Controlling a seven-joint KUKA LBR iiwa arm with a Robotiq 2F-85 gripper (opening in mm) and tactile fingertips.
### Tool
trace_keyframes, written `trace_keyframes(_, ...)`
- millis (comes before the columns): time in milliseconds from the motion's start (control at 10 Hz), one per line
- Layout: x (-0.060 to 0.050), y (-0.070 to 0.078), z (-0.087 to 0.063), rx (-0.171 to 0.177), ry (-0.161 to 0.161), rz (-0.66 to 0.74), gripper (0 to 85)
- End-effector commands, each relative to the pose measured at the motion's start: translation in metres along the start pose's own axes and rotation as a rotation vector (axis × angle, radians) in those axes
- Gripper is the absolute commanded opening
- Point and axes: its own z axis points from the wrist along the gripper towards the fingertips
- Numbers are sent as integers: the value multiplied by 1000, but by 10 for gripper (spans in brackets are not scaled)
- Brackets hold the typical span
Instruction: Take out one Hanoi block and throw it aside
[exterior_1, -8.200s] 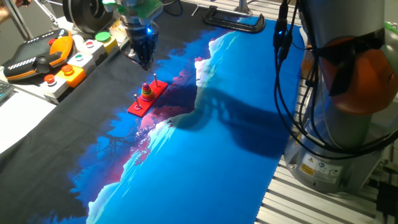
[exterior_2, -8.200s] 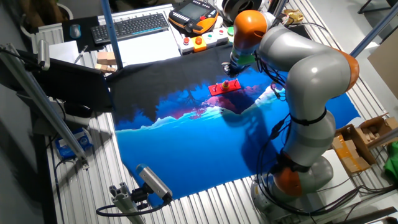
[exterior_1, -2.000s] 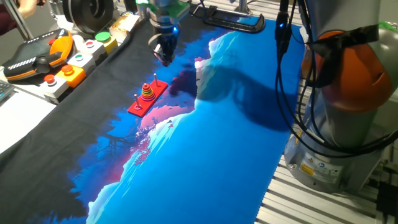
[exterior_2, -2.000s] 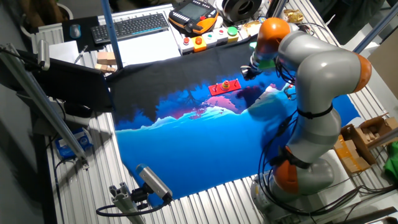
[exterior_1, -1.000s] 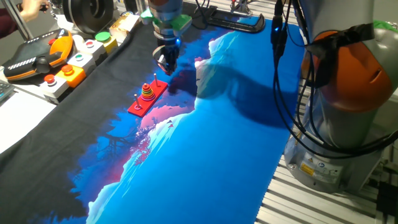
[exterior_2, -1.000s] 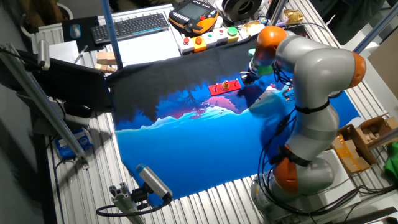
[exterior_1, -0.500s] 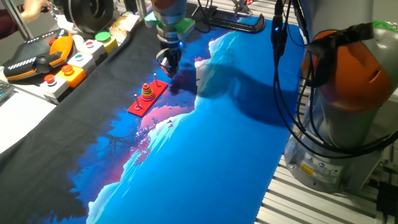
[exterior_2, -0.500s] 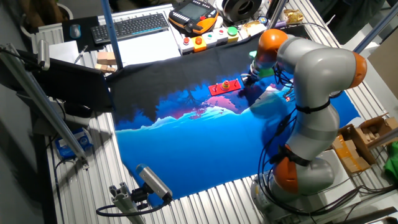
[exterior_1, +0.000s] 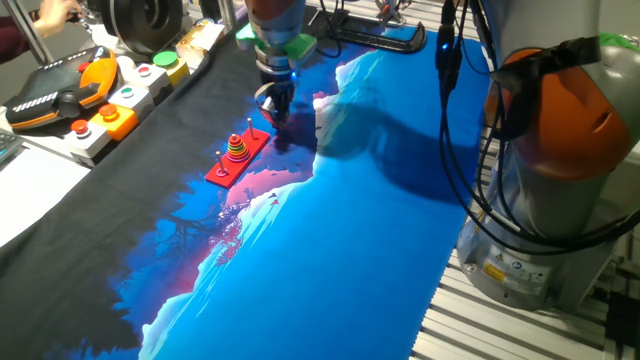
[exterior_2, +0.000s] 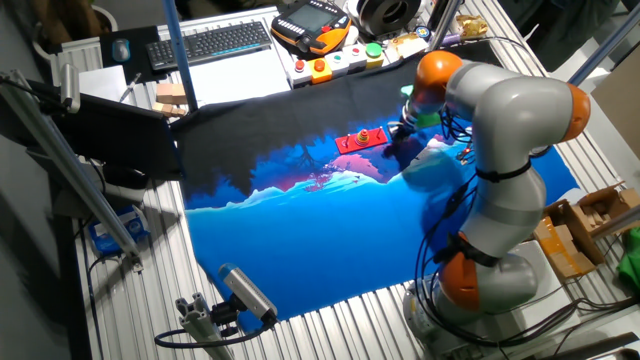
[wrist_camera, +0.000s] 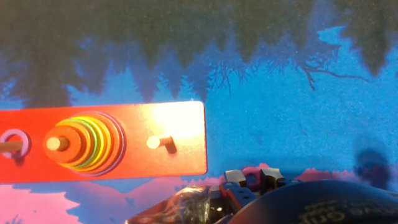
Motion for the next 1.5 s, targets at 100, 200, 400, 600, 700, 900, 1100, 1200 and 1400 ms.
trace_keyframes(100, 2, 1, 2, -6, -6, 2, 63)
trace_keyframes(200, 1, 1, 2, -9, -6, 1, 90)
trace_keyframes(400, 0, 1, -1, -6, -6, 2, 240)
trace_keyframes(600, -4, -1, -13, -2, -13, 3, 367)
trace_keyframes(700, -7, -1, -23, 8, -9, -4, 373)
trace_keyframes(900, -14, 0, -44, 6, -1, 1, 317)
trace_keyframes(1100, -19, 5, -67, 15, 6, -5, 93)
trace_keyframes(1200, -21, 10, -80, 20, 11, -7, 7)
trace_keyframes(1400, -25, 24, -108, 37, 14, 3, 7)
